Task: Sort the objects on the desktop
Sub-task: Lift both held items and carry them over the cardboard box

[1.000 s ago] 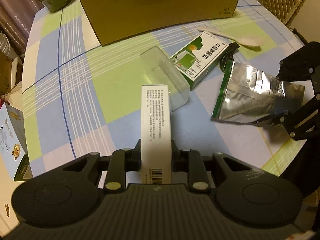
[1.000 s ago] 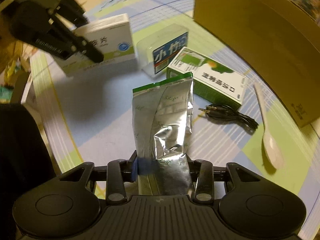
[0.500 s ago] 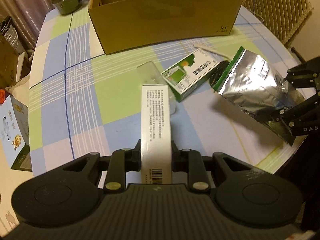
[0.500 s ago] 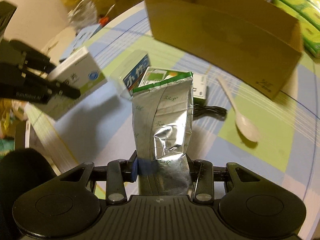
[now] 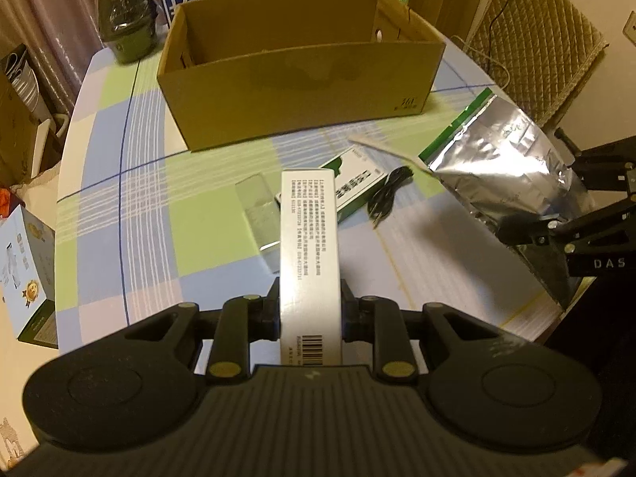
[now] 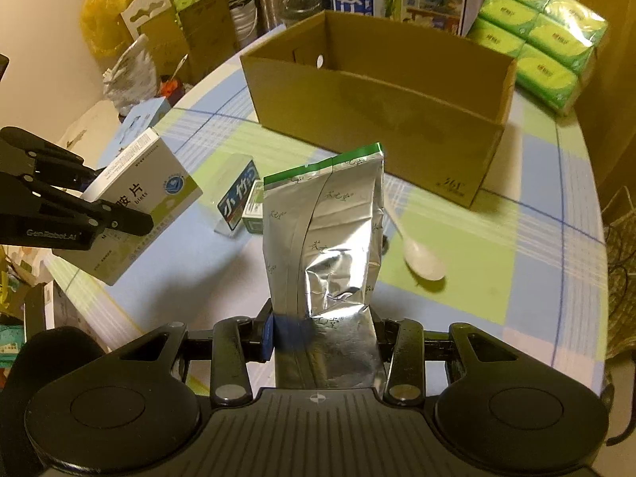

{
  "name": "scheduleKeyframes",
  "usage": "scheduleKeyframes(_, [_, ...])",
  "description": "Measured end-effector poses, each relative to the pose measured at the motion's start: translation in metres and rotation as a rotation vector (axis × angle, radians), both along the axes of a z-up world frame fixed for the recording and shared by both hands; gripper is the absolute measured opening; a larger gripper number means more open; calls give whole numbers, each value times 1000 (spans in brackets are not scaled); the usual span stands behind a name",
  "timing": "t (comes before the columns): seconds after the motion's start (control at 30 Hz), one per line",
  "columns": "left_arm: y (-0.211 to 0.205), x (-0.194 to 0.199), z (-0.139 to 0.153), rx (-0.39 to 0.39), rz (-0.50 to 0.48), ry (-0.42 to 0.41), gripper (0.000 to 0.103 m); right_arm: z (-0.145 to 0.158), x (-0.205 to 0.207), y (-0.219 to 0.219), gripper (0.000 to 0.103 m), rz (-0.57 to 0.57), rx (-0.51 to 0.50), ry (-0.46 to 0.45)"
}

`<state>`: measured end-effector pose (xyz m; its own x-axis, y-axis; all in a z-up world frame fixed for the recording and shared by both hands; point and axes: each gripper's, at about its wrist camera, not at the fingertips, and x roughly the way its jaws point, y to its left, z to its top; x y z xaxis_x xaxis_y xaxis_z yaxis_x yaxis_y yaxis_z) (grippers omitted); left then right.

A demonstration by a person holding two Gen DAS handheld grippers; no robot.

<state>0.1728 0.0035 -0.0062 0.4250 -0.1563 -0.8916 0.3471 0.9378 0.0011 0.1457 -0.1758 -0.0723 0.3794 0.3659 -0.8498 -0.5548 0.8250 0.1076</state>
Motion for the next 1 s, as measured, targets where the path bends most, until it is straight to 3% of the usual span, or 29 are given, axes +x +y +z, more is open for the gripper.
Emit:
scheduleKeyframes(0.63, [-16, 36, 39, -9, 26, -33, 20, 57, 33, -19, 38, -89, 39, -61])
scheduleKeyframes(1.0, [-28, 68, 52, -16, 16, -55, 20, 71, 70, -24, 38, -121, 56, -64])
